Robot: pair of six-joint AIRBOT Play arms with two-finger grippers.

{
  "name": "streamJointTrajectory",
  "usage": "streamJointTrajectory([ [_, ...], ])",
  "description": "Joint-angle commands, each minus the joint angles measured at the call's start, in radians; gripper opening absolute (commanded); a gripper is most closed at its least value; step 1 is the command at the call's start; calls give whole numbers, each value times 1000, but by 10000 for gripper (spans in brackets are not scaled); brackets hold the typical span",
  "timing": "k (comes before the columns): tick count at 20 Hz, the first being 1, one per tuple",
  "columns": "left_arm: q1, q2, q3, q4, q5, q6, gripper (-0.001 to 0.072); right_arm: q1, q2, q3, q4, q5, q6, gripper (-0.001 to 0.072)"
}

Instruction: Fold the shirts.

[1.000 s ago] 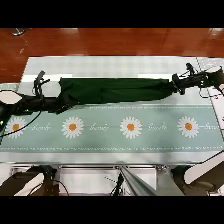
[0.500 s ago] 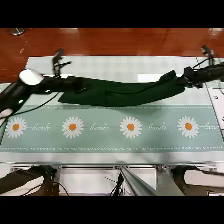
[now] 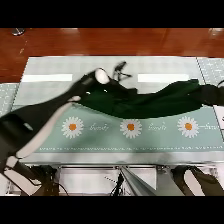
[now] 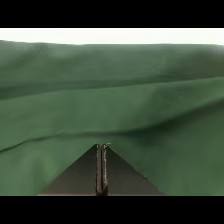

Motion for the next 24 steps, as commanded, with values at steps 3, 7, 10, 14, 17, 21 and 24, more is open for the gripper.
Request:
streamJointTrajectory([
  [3,-169,-130,70,-135,-21,-26,23,0,102,-18,34,44,32,19],
  [7,-109,-103,71,-138,-160,24,24,0,101,-18,34,38,31,19],
  [10,71,-4,64,-118,-264,72,24,6,84,-18,81,32,28,19],
  [14,372,287,-98,-34,-270,62,24,256,-19,10,126,-93,40,19],
  [17,525,594,-346,-32,-264,145,24,522,-229,143,121,-273,51,19],
  [21,624,993,-714,-13,-262,161,24,742,-628,419,90,-374,51,20],
  [24,634,1217,-900,-12,-262,159,24,800,-916,625,91,-334,64,20],
])
